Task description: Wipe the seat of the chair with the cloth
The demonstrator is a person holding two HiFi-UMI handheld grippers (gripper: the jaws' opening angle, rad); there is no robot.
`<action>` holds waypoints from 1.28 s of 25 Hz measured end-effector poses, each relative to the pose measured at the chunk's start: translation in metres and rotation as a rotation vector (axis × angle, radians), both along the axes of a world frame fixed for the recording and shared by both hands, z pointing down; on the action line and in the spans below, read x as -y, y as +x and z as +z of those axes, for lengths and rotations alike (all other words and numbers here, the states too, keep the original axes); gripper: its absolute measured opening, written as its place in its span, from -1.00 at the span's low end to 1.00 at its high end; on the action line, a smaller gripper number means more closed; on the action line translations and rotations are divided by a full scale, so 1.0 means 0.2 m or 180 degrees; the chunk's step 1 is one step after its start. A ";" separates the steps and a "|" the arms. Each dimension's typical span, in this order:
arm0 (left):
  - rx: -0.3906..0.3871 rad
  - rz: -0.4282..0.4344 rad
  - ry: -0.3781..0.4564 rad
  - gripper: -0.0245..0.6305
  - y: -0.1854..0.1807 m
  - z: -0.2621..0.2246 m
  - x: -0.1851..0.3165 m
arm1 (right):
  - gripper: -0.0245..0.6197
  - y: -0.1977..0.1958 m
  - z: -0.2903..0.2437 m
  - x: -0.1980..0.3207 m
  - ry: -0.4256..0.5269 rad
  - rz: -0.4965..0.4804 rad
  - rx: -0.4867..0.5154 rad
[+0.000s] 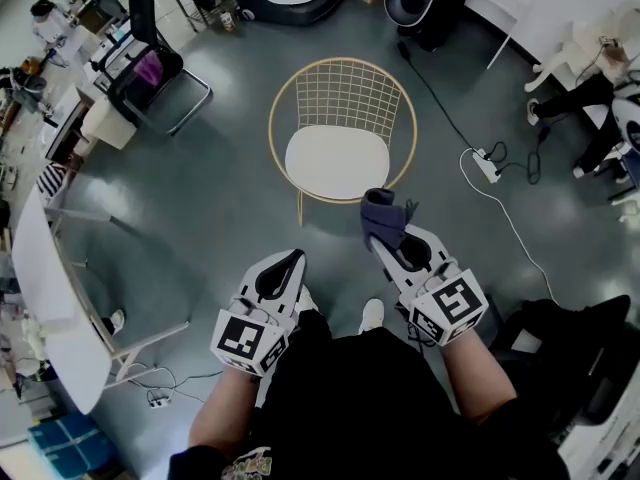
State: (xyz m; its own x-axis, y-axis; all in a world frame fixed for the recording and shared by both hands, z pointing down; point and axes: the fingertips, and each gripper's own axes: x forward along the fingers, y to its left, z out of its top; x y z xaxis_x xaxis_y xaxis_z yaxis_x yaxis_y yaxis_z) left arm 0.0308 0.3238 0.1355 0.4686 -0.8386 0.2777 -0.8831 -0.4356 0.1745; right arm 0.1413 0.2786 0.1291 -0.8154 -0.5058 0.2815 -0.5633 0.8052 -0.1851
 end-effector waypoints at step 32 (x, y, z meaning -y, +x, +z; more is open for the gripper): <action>-0.0174 0.0314 -0.0025 -0.87 -0.83 0.11 0.30 | -0.63 -0.75 0.07 0.32 -0.0041 0.0502 -0.0064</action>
State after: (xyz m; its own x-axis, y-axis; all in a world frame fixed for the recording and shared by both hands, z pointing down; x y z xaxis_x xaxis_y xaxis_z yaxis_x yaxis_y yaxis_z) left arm -0.1349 0.2628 0.1579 0.5633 -0.7857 0.2559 -0.8251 -0.5182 0.2251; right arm -0.0094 0.2146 0.1433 -0.7204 -0.6233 0.3042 -0.6862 0.7042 -0.1823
